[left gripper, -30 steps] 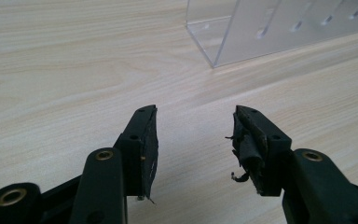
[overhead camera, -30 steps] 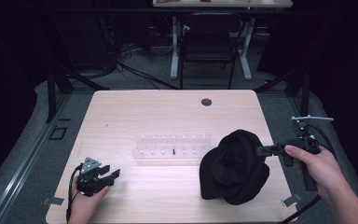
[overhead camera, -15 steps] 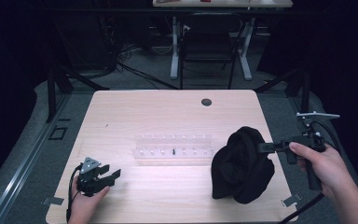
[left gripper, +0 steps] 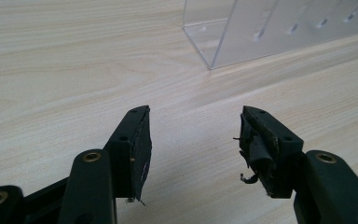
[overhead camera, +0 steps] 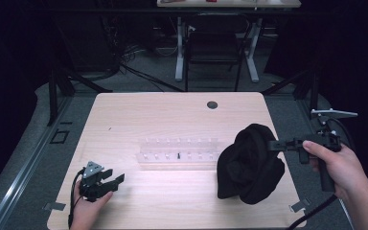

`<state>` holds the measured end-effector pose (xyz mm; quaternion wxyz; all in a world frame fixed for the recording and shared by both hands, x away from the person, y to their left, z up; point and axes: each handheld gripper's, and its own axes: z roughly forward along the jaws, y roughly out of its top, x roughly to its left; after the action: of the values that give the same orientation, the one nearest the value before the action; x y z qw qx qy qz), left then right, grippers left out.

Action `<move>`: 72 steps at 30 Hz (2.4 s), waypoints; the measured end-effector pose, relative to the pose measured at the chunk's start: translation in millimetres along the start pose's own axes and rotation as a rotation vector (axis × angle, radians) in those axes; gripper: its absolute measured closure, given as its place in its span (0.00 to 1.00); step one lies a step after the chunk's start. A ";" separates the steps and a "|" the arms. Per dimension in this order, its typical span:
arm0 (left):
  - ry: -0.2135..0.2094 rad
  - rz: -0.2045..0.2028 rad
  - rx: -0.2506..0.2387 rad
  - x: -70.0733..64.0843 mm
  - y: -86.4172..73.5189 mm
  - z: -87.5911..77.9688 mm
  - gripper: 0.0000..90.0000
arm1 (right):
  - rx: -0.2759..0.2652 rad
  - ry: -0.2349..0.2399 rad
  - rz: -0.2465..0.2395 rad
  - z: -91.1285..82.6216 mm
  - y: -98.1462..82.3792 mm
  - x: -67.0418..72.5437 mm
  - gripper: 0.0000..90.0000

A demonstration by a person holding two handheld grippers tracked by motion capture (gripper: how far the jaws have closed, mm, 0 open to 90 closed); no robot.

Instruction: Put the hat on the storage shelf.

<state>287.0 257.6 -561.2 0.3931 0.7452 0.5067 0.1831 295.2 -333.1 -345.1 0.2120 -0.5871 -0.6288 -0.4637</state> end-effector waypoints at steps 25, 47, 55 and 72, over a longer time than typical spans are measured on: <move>0.000 0.001 -0.001 -0.1 -0.1 0.5 0.49 | -0.062 0.028 -0.030 -13.6 14.7 22.0 0.98; 0.000 -0.003 -0.003 0.0 -0.1 0.8 0.49 | -0.088 0.046 -0.057 -11.0 33.3 39.8 0.98; -0.001 -0.003 -0.004 0.1 0.1 0.6 0.49 | -0.092 0.044 -0.060 -7.2 38.7 42.8 0.98; -0.001 0.000 -0.003 0.5 0.5 0.3 0.48 | -0.091 0.062 -0.074 4.8 49.2 52.0 0.98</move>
<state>287.7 257.8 -561.1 0.3947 0.7445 0.5062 0.1835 331.1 -306.7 -288.8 0.1872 -0.5580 -0.6213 -0.5173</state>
